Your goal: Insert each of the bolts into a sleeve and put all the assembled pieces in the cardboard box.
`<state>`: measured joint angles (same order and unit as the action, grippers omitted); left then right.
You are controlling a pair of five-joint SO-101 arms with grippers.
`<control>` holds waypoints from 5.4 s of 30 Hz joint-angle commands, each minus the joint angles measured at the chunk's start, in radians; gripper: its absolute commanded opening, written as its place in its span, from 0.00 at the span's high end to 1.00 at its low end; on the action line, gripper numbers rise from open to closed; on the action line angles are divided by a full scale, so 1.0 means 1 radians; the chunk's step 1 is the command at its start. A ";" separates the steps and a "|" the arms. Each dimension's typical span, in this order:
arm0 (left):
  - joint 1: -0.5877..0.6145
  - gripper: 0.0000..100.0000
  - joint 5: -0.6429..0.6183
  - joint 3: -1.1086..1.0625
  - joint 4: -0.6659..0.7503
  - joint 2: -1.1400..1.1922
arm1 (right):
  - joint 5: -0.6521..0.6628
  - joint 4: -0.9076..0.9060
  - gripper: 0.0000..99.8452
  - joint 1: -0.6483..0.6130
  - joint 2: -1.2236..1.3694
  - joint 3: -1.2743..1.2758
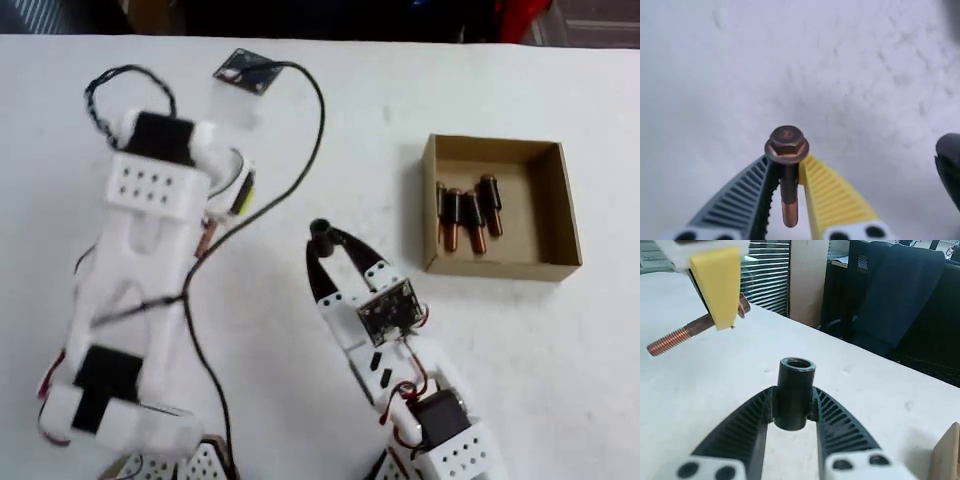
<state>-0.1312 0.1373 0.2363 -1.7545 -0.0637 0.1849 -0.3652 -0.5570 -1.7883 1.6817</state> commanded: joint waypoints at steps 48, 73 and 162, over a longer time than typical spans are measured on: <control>-0.314 0.98 -0.184 -1.036 1.112 -1.167 | -0.129 0.111 0.98 -0.079 -0.013 0.008; -0.386 0.98 -0.193 -1.106 1.169 -1.170 | -0.031 0.131 0.98 -0.081 -0.013 0.008; -0.298 0.78 -0.241 -1.298 1.126 -1.170 | -0.023 0.124 0.98 -0.074 -0.013 0.008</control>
<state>-0.4580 -0.1020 -1.0771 -0.6513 -1.2221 0.1435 -0.2608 -0.6368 -1.7868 1.6817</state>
